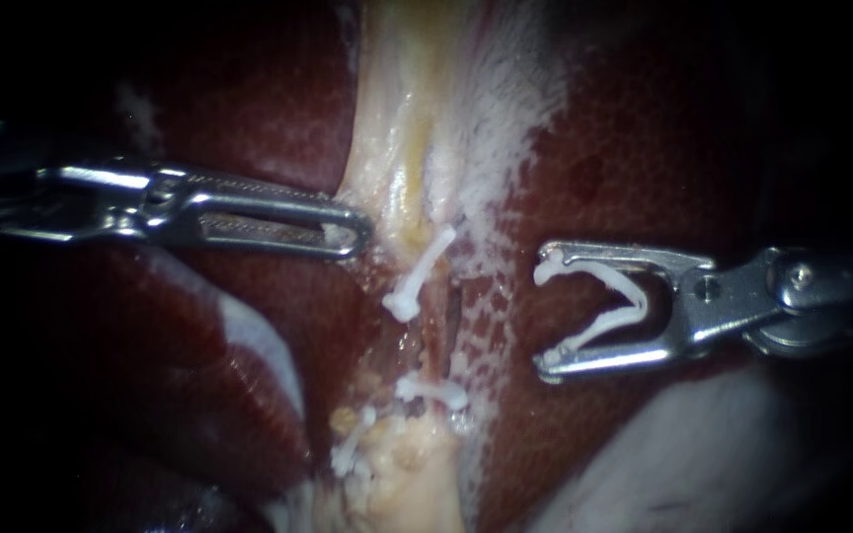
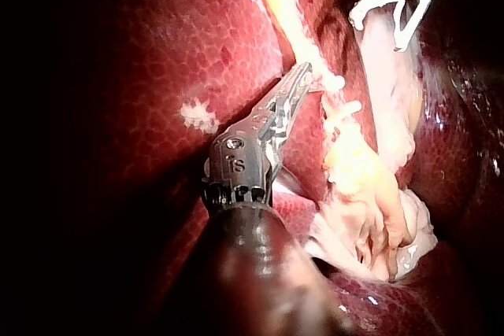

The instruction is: Clipping second clip right tube

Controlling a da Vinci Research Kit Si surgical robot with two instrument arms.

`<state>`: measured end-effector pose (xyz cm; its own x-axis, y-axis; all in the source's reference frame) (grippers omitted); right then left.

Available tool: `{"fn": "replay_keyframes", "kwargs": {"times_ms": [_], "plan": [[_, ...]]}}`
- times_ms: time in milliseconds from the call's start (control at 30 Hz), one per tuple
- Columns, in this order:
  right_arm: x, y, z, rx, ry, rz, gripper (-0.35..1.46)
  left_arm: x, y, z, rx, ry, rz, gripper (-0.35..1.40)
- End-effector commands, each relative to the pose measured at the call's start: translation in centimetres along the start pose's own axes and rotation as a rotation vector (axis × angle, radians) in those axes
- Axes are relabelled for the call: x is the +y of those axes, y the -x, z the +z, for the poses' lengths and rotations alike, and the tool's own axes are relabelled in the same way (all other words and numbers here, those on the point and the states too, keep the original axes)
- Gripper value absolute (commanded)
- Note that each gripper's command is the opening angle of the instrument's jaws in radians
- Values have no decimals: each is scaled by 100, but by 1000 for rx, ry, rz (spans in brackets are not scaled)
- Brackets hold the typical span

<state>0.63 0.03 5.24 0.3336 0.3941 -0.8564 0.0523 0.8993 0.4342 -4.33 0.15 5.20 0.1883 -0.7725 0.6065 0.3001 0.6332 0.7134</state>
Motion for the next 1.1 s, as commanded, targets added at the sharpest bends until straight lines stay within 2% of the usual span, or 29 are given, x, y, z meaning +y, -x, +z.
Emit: {"fn": "replay_keyframes", "kwargs": {"times_ms": [33,333,433,667,800,933,1100], "plan": [[0,0,0,0,0,0,60,0,0,0,0,0,0,-35],[-2,5,4,0,-6,-5,60,0,5,-6,1,-5,-2,-35],[-5,11,11,0,-10,50,60,2,13,-15,4,-13,-7,-35],[-12,26,35,-4,-30,184,60,4,40,-46,-5,8,-29,-35],[-15,37,50,-7,-41,246,60,-4,55,-61,-18,17,-26,-35],[-17,49,70,-15,-76,300,58,-19,69,-72,-30,14,-17,-35],[-17,57,90,-19,-85,320,57,-38,79,-78,-39,17,-10,-35]]}}
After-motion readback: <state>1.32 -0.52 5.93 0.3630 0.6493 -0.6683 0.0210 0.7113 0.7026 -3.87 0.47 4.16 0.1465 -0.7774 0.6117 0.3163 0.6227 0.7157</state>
